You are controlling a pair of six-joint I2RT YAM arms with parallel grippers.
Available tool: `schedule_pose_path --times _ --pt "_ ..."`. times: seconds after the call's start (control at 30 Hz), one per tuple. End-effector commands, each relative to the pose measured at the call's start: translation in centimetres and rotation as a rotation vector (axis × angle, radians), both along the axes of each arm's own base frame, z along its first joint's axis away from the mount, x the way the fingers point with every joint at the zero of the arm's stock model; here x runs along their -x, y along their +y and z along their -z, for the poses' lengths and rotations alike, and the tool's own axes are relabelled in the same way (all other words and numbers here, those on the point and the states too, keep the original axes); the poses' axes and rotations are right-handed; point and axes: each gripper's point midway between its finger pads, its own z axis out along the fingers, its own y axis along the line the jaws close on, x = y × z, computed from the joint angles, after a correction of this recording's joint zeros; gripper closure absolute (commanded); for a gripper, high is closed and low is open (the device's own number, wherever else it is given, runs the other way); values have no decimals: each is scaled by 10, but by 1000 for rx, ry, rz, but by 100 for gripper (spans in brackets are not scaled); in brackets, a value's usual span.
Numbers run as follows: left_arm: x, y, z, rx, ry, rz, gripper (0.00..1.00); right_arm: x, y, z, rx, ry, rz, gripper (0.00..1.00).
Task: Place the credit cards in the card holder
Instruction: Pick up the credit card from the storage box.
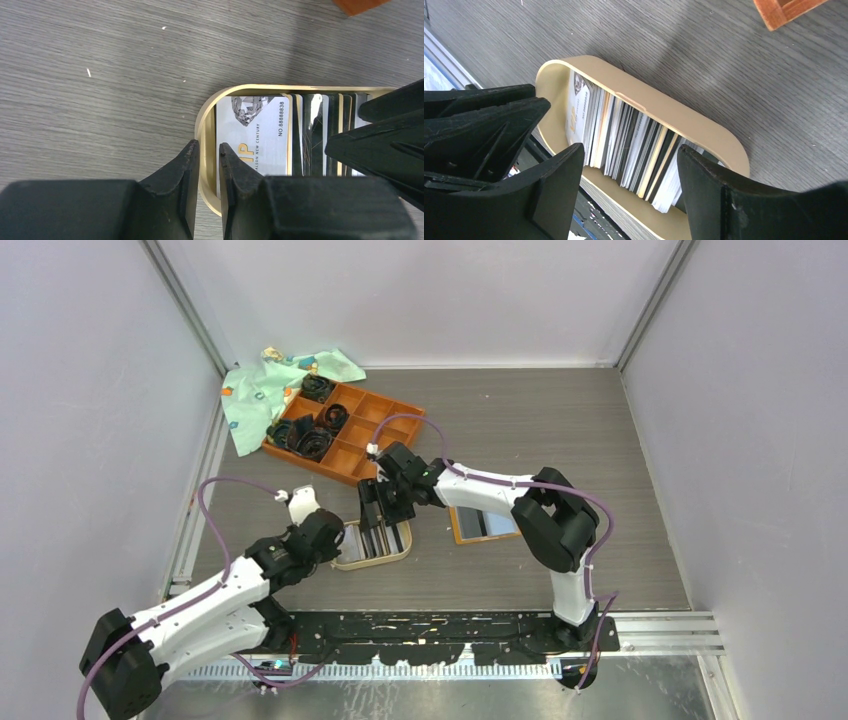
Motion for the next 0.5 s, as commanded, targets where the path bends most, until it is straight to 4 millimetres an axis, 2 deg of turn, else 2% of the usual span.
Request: schedule_pose_path --times 0.0,0.17,0.33,0.47 --pt "5 -25 5 121 38 40 77 -3 11 -17 -48 -10 5 27" --pt "6 -22 2 115 27 47 71 -8 5 -25 -37 -45 22 27" --pt "5 -5 -12 43 -8 35 65 -9 1 -41 -45 -82 17 27" --pt "5 6 -20 -15 -22 26 64 -7 0 -41 -49 -76 11 27"
